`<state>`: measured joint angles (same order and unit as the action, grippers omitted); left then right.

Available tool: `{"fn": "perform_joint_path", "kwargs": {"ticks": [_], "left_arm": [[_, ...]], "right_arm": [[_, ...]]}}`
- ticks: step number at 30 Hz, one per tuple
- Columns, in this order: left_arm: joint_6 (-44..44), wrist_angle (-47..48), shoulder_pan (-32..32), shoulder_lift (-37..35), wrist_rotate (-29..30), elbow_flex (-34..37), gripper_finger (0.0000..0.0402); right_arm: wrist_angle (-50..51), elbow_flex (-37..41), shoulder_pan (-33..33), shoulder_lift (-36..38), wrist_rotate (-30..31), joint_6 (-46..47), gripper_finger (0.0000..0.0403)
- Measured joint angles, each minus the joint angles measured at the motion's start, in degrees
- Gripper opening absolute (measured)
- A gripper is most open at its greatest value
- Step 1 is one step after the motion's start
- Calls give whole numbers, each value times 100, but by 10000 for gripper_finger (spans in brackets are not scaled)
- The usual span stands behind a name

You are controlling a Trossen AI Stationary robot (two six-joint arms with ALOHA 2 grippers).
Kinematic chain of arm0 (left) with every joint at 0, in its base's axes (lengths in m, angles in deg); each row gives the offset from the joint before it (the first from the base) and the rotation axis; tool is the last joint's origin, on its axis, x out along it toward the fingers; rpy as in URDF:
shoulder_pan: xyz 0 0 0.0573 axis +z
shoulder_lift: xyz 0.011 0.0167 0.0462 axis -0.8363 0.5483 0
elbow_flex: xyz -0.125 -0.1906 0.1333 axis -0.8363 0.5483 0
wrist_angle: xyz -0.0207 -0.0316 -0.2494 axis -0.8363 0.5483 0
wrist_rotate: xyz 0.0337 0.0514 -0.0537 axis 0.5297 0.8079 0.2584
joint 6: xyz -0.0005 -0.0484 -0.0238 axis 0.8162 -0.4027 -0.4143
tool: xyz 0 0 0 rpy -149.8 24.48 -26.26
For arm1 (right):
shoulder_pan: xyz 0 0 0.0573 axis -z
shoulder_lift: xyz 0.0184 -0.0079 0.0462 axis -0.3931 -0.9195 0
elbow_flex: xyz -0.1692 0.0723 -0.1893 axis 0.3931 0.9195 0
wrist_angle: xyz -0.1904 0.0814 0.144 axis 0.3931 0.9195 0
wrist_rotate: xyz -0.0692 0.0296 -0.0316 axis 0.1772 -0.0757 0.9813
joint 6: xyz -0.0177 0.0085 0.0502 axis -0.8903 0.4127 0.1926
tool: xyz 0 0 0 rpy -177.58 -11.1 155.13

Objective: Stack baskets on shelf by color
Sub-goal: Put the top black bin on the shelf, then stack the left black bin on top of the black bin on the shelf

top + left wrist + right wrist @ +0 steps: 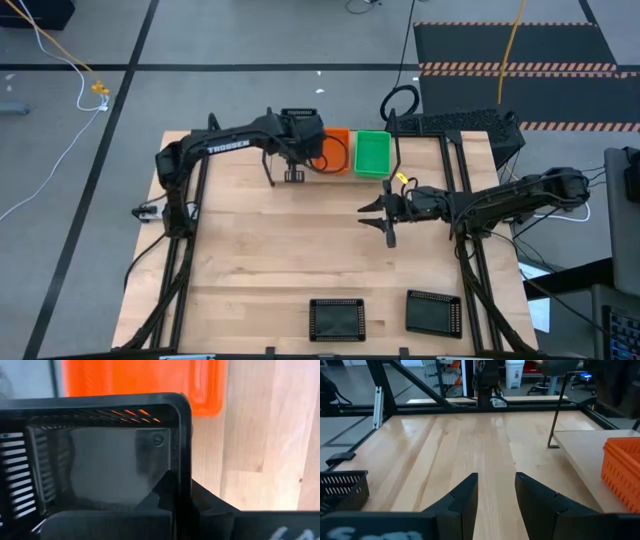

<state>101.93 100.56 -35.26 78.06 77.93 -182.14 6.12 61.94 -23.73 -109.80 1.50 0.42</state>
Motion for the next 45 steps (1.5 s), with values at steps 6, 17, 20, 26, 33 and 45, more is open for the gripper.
{"fn": "perform_joint_path", "kwargs": {"ticks": [6,17,20,26,33,45], "left_arm": [[14,-384,241,33,-431,821,7],[-436,-1136,240,-8,-454,1770,21],[-714,-1131,240,-8,-453,1777,42],[-758,-1114,227,-9,-451,1774,86],[-1260,-455,32,-454,-403,1484,125],[-909,-1030,-2186,-1458,-1550,1948,88]], "right_arm": [[29,0,-135,0,2,-20,123],[-87,0,-159,0,9,-30,123],[-87,0,-159,0,9,-20,123],[-151,0,-158,0,33,-2,123],[-148,6,-153,-159,36,-10,123],[-171,7,-247,-601,17,-152,123]]}}
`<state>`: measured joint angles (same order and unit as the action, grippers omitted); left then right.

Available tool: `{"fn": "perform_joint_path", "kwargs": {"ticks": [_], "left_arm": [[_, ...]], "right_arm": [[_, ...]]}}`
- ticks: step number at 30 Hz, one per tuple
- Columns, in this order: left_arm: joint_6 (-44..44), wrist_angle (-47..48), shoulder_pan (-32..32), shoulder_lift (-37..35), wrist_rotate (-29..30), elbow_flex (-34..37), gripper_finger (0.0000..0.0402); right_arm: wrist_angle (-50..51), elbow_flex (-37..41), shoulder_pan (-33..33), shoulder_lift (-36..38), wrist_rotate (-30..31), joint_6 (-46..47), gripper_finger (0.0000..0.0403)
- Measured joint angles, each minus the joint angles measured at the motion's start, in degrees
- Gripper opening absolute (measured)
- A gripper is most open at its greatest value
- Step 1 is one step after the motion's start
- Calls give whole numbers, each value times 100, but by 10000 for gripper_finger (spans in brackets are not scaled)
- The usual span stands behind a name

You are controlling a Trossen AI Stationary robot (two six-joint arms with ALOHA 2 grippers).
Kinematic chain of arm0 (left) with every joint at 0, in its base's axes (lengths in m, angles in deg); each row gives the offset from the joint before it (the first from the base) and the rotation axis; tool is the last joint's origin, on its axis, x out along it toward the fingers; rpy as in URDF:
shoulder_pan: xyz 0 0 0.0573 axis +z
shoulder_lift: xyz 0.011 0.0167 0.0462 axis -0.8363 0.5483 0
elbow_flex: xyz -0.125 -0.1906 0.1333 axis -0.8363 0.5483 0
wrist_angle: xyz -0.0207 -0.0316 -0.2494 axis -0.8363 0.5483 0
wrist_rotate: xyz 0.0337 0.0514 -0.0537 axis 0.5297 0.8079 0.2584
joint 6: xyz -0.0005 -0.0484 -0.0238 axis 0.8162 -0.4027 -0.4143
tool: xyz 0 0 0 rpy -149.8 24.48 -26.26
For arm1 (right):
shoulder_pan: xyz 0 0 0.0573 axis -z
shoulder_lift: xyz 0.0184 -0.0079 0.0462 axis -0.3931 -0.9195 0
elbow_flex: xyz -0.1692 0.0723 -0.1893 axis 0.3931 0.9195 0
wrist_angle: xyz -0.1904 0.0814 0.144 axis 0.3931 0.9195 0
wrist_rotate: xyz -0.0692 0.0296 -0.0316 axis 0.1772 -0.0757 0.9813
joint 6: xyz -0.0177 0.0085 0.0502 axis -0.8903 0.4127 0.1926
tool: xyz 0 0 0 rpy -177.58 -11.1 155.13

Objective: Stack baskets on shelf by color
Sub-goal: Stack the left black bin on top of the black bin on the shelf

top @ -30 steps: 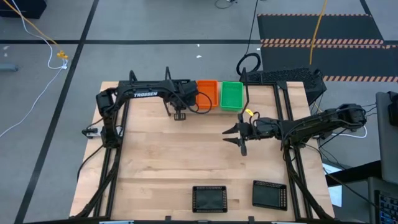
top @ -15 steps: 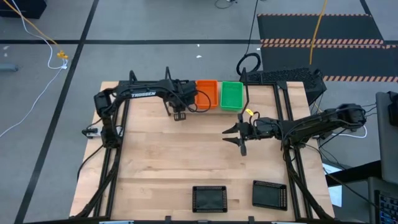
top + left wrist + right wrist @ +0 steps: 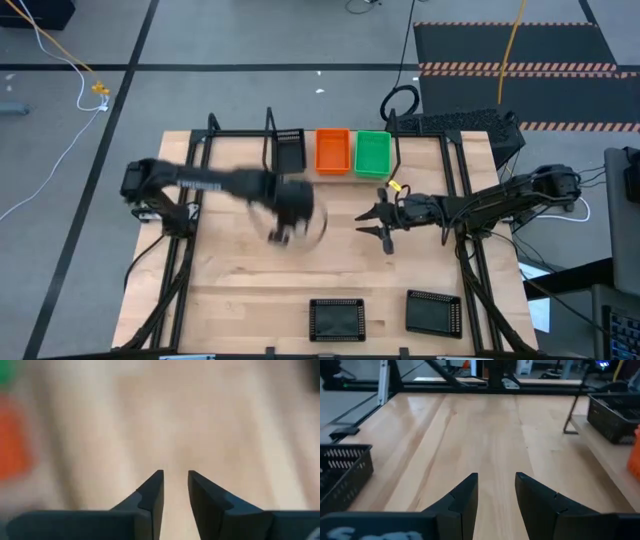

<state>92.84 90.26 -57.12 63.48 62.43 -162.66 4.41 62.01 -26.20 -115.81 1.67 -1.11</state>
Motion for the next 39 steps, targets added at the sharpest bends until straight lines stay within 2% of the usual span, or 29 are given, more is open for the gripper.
{"fn": "perform_joint_path", "kwargs": {"ticks": [6,9,11,16,21,29,33,39], "left_arm": [[1606,-2416,-1889,0,-7,788,75],[2034,-3386,-2409,-10,172,972,74],[2136,-3549,-2613,33,197,1034,74],[2121,-3478,-2822,526,244,1055,74],[2545,-3626,-2991,1079,236,1055,74],[2720,-3662,-3074,1168,501,1053,74],[2984,-3713,-3091,1389,598,1044,75],[3188,-4038,-3130,1795,959,1046,111]], "right_arm": [[-124,-2,-125,-11,-1,-326,123],[-124,-2,-189,-13,3,-322,123],[-144,-2,-229,-11,7,-322,123],[-223,-2,-382,-11,12,-317,123],[-229,-2,-563,-11,17,-81,123],[-399,-2,-758,-11,440,-47,123],[-526,-2,-760,-11,449,-1,123],[-631,-2,-760,-9,449,61,123]]}}
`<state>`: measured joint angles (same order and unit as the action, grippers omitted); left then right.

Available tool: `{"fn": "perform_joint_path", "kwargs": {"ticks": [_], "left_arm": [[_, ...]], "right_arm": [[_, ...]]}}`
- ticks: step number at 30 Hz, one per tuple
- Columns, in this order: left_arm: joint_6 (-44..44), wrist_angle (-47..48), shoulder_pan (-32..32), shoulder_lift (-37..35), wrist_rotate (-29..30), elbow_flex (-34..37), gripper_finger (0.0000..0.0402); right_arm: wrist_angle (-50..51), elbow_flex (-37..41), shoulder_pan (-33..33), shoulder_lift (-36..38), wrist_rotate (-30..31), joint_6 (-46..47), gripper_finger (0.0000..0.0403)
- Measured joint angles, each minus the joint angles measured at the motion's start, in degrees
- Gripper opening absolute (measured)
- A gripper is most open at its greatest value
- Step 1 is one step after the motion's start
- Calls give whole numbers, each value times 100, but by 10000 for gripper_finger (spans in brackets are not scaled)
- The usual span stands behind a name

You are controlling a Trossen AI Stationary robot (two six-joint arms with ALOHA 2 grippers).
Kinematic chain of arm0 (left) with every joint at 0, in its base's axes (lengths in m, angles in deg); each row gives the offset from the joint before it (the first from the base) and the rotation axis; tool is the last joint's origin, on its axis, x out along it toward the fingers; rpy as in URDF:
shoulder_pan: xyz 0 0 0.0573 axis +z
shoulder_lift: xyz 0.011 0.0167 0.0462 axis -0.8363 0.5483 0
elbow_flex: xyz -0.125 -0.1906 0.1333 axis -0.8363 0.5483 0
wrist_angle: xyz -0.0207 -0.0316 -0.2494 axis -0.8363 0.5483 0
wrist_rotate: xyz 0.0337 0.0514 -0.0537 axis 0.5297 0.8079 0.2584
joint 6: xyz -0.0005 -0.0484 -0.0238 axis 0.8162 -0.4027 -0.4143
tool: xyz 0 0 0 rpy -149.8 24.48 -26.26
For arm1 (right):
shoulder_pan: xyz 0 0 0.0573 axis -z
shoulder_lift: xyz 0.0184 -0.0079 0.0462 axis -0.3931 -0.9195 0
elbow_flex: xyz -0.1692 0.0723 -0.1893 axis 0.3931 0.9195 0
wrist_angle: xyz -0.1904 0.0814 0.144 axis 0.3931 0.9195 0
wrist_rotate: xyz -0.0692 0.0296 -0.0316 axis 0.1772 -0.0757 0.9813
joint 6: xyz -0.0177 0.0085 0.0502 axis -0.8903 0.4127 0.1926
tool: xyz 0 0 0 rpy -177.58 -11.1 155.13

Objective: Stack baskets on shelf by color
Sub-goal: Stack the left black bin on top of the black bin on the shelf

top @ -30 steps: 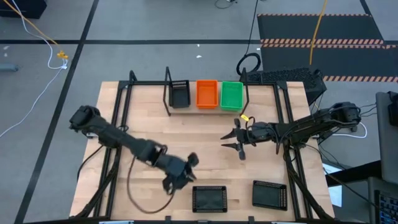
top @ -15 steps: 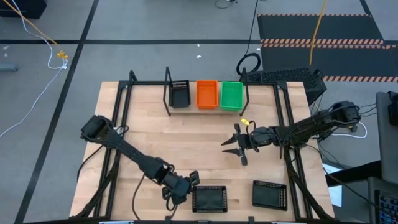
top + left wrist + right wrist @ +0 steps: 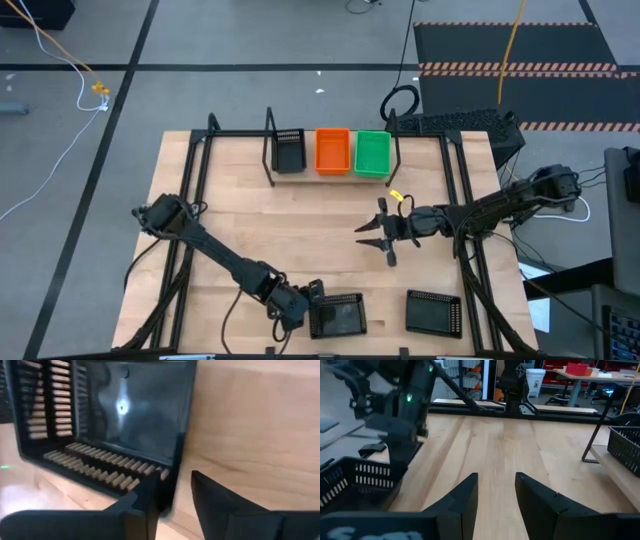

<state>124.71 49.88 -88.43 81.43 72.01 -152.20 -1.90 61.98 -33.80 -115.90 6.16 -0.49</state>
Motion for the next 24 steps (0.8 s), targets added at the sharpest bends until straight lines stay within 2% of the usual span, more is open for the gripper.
{"fn": "perform_joint_path", "kwargs": {"ticks": [4,7,10,15,19,21,24], "left_arm": [[51,-97,4,51,71,5,138],[-211,-170,-2,11,80,1,138],[-990,-211,-7,-106,252,-59,108],[-2330,272,143,-517,324,-196,14],[-3099,570,352,-965,295,-251,5],[-3078,547,421,-1129,163,-255,3],[-2592,593,376,-1235,136,-205,19]], "right_arm": [[-18,0,0,-2,-2,74,123],[-34,0,-44,-2,41,73,123],[-33,0,-121,-2,198,73,123],[-46,0,-192,-2,326,78,123],[-113,2,-190,-2,328,85,123],[-104,0,-190,0,325,78,123],[-58,0,-190,-2,317,76,123]]}}
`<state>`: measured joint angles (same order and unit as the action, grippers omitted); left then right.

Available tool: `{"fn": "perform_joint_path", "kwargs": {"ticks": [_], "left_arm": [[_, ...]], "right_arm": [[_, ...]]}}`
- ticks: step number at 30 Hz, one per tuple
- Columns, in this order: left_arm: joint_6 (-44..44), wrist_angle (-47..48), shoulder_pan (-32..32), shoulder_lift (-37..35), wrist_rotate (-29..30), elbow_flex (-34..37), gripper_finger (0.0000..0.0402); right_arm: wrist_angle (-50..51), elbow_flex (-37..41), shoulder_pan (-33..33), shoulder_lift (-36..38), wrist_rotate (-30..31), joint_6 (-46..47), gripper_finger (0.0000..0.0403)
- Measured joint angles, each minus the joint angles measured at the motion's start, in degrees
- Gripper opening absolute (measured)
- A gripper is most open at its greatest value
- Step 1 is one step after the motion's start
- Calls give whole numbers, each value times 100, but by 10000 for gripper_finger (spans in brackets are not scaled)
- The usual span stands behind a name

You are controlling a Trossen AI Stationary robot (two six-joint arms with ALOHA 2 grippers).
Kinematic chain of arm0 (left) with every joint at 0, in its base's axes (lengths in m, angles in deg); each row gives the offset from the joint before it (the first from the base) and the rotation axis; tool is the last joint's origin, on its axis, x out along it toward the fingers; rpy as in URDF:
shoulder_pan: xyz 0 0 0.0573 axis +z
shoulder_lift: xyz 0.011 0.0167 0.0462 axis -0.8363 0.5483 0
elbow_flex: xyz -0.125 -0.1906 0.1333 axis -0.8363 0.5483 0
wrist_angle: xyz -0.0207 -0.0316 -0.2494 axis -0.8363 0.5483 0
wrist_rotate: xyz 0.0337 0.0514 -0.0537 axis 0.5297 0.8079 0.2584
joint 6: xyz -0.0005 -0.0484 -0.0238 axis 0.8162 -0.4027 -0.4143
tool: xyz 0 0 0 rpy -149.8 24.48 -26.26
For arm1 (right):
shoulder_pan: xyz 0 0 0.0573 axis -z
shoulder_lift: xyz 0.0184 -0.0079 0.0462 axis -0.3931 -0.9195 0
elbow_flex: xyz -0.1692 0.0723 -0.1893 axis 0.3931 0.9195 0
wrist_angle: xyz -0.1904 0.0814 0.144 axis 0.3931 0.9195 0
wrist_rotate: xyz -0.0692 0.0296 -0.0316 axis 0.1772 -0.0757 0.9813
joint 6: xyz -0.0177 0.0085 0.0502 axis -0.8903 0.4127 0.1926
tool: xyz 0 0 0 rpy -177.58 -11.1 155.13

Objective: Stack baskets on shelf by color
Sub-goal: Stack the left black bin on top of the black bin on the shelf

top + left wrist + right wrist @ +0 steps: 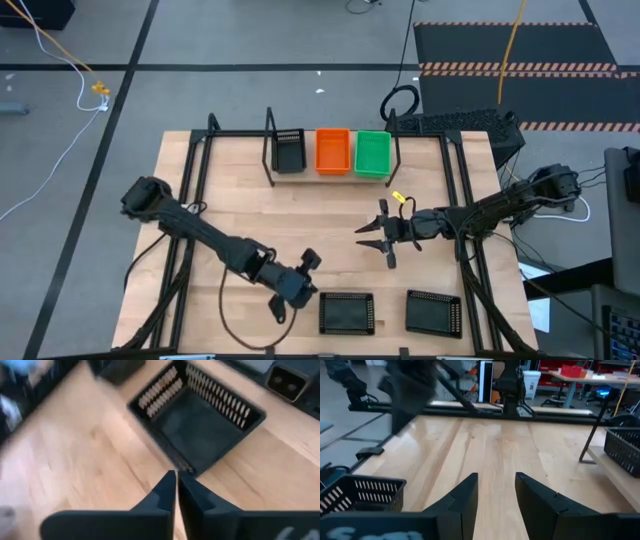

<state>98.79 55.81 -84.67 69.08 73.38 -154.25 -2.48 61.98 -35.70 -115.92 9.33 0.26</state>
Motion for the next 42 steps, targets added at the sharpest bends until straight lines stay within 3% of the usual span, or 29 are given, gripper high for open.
{"fn": "perform_joint_path", "kwargs": {"ticks": [7,11,17,22,30,36,42], "left_arm": [[1011,-410,-214,473,-111,3,107],[1759,-665,-267,950,251,-3,157],[2443,-829,-256,1380,414,-8,193],[2543,-804,-264,1412,328,-4,162],[2135,-803,-265,1423,-107,-4,15],[1176,-423,-254,1030,-48,-2,18],[-258,534,-189,-183,548,0,20]], "right_arm": [[117,2,0,-13,-7,-2,123],[108,2,0,-13,-1,1,123],[119,2,0,-13,3,8,123],[119,2,7,-13,5,0,123],[116,2,7,-13,7,1,123],[117,2,7,-13,7,61,123],[117,0,7,-13,7,68,123]]}}
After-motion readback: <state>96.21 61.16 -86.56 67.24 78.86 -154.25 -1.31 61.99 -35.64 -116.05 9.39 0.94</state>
